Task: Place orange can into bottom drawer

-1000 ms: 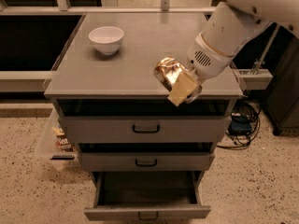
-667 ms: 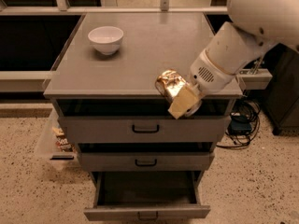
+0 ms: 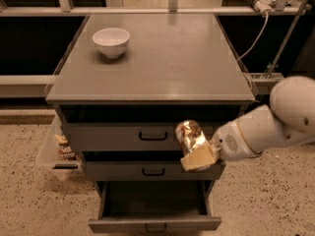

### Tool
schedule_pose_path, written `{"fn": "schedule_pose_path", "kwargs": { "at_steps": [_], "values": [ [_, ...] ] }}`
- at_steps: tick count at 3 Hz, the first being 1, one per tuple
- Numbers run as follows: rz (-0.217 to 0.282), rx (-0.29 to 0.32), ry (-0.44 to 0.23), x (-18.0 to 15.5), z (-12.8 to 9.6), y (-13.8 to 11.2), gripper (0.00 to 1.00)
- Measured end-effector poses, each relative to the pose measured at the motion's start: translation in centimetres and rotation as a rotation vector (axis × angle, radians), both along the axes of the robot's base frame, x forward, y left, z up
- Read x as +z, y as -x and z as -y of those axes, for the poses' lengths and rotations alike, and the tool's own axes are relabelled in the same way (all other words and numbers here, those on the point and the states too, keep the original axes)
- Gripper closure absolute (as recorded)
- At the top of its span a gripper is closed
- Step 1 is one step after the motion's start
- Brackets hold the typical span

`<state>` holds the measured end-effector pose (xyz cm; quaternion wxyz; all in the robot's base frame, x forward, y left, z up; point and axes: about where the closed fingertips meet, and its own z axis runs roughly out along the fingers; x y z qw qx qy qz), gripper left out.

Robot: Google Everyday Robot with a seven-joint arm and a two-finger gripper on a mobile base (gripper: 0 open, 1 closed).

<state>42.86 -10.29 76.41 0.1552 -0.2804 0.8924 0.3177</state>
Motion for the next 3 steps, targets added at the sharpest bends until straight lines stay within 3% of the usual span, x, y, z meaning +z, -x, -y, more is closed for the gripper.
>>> {"fn": "schedule_pose_path", "kwargs": {
  "at_steps": [1,3],
  "values": [
    [-0.069,-0.103,-0.074,-4.9,1.6,1.3,1.00],
    [-0.095,-0.121,-0.089,-6.4,1.8,1.5,1.00]
  ]
}}
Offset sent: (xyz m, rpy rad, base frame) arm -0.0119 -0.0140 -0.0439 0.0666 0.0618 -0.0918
